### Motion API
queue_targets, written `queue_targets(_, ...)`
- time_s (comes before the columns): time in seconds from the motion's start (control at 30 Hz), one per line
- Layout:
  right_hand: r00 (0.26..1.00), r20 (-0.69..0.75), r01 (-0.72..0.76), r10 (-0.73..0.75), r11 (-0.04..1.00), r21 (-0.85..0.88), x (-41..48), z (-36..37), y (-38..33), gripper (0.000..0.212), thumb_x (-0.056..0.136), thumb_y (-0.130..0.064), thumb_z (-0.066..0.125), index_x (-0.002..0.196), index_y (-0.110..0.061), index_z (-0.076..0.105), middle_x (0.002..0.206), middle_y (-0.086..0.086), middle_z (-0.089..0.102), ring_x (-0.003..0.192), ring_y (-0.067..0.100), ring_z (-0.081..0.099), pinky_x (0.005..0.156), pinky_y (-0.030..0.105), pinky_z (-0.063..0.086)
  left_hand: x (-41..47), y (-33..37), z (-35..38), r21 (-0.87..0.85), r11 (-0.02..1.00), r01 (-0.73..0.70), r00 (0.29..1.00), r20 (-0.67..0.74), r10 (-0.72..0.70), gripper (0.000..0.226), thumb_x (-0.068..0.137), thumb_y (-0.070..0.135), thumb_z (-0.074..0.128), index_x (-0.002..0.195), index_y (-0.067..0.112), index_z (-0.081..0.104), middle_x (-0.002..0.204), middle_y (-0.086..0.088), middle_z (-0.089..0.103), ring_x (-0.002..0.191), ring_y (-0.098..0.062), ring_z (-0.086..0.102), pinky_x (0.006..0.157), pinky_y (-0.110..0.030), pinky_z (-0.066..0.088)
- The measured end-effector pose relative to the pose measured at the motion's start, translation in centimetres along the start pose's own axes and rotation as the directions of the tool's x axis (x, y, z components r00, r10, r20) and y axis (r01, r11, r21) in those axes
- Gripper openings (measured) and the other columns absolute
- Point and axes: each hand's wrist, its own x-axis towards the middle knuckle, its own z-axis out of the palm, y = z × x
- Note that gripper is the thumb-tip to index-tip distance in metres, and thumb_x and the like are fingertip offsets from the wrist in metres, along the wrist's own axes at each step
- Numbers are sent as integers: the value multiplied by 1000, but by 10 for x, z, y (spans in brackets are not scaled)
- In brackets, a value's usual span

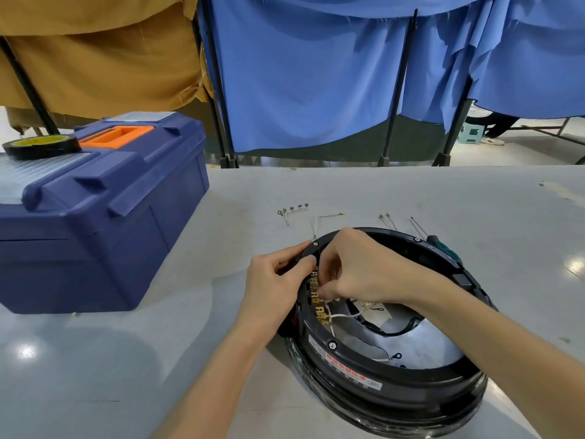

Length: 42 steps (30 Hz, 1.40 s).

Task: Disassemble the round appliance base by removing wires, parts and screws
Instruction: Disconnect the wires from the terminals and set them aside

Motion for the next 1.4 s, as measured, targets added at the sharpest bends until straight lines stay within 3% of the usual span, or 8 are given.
queue_targets(0.13, 1000, -26, -17, 16, 999, -29, 1, 3, -3, 16, 69, -5, 75, 56, -13, 69, 49, 3, 58, 41, 6, 45, 42, 17, 36, 1, -1, -1, -8, 1000, 1, 1000, 3, -1, 41, 89, 9, 65, 85, 49, 75, 91, 13, 76, 90, -4, 71, 75, -16, 55)
queue_targets(0.3, 999, -53, -2, -3, 996, -93, 6, 7, -3, 5, 62, -1, 69, 62, 4, 67, 51, 12, 48, 48, 20, 40, 47, 28, 32, 2, -5, -2, -5, 999, 36, 999, 0, -36, 25, 88, 11, 68, 97, 32, 77, 93, 8, 77, 92, -8, 72, 80, -26, 57)
queue_targets(0.47, 994, -88, -67, 63, 997, -46, 8, 3, 2, 13, 66, -2, 74, 56, -5, 67, 45, 1, 56, 41, 11, 49, 44, 21, 38, 2, -5, -2, -14, 999, 43, 999, -6, -43, 27, 88, 11, 66, 99, 34, 75, 96, 10, 76, 95, -7, 71, 85, -29, 55)
queue_targets(0.67, 996, 35, -82, 80, 994, 79, 2, -4, 7, 15, 73, -9, 78, 62, -4, 70, 39, -3, 55, 36, 7, 49, 41, 16, 38, 1, -3, -1, -29, 999, 37, 999, -7, -37, 30, 88, 11, 67, 91, 39, 76, 95, 11, 76, 94, -6, 71, 82, -25, 54)
queue_targets(0.87, 999, -40, 7, -1, 990, 140, -2, -15, 13, 10, 73, -18, 83, 69, -13, 75, 62, 3, 71, 53, 11, 65, 55, 21, 52, 2, -3, -1, -33, 999, 25, 1000, 1, -25, 33, 88, 12, 67, 91, 43, 76, 93, 11, 76, 91, -7, 72, 75, -19, 55)
queue_targets(1.1, 993, -31, 114, -113, 992, 43, -18, -9, 5, 15, 66, -23, 85, 67, -29, 72, 80, -6, 70, 76, 1, 59, 69, 10, 43, 2, -4, 0, -33, 999, 20, 1000, 2, -20, 30, 89, 11, 65, 96, 38, 76, 96, 10, 76, 94, -9, 72, 84, -28, 56)
queue_targets(1.23, 992, -14, 122, -123, 992, -40, -16, 0, -1, 16, 70, -22, 82, 65, -27, 68, 88, -7, 65, 84, 4, 54, 76, 20, 42, 2, -5, 1, -39, 999, 19, 1000, -16, -20, 27, 88, 9, 66, 97, 32, 77, 96, 8, 76, 95, -9, 71, 88, -31, 54)
queue_targets(1.4, 993, -15, 114, -115, 990, -78, -16, 7, -2, 9, 75, -21, 79, 72, -18, 71, 95, -4, 61, 95, 13, 45, 81, 30, 41, 1, -4, 1, -38, 999, -15, 1000, -9, 14, 40, 88, 7, 65, 88, 45, 76, 93, 11, 76, 92, -6, 71, 78, -18, 55)
